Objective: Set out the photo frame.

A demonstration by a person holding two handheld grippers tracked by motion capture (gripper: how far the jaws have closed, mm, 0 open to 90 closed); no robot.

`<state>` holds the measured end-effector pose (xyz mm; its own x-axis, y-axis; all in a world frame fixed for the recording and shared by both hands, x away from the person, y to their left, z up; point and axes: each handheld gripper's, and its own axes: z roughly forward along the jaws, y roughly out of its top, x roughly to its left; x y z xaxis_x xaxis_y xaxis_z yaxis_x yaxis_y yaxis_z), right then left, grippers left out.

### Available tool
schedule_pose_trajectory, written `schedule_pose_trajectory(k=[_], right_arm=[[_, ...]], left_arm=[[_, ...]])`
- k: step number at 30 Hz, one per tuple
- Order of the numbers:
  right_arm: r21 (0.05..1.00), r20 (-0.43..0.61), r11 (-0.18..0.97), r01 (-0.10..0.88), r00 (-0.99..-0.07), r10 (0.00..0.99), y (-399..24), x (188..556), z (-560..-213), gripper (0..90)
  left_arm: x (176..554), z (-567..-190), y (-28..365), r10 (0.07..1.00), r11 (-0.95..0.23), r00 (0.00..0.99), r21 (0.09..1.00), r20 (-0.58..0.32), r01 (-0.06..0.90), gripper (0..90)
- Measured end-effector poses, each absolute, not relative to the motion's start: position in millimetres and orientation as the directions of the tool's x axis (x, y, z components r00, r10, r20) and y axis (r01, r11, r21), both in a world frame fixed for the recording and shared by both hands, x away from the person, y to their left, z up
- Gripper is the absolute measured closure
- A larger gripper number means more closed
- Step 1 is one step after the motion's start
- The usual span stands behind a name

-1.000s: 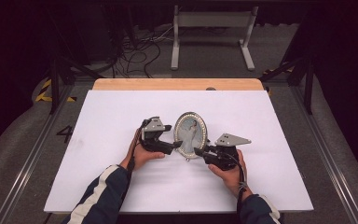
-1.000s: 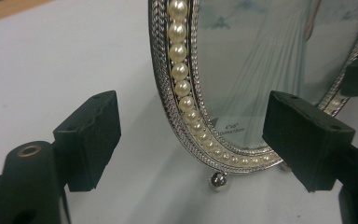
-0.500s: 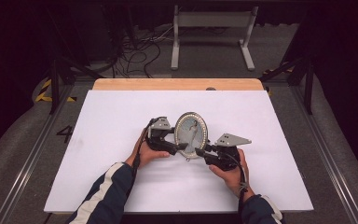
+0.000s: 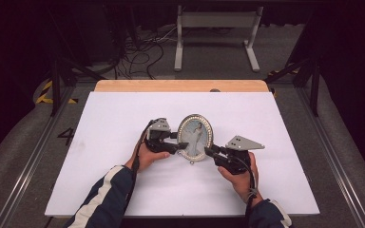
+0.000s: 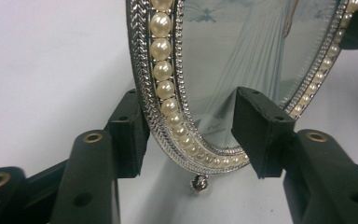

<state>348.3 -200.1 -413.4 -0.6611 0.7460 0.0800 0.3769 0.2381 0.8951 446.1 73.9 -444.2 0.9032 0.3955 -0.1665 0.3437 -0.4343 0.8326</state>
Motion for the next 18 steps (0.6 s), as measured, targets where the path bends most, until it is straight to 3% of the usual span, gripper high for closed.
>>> schedule_pose_trajectory(k=[9,18], right_arm=[[0.905,0.09,0.201,0.375,-0.63,0.771,-195.1,355.6,-416.8,76.9],[0.91,0.079,0.201,0.363,-0.627,0.775,-188.8,358.8,-416.6,76.4]], left_arm=[[430.8,-443.6,84.9,0.466,-0.442,0.875,0.821,-0.135,0.362,58.2],[421.2,-445.8,88.3,0.5,-0.445,0.858,0.815,-0.118,0.371,59.2]])
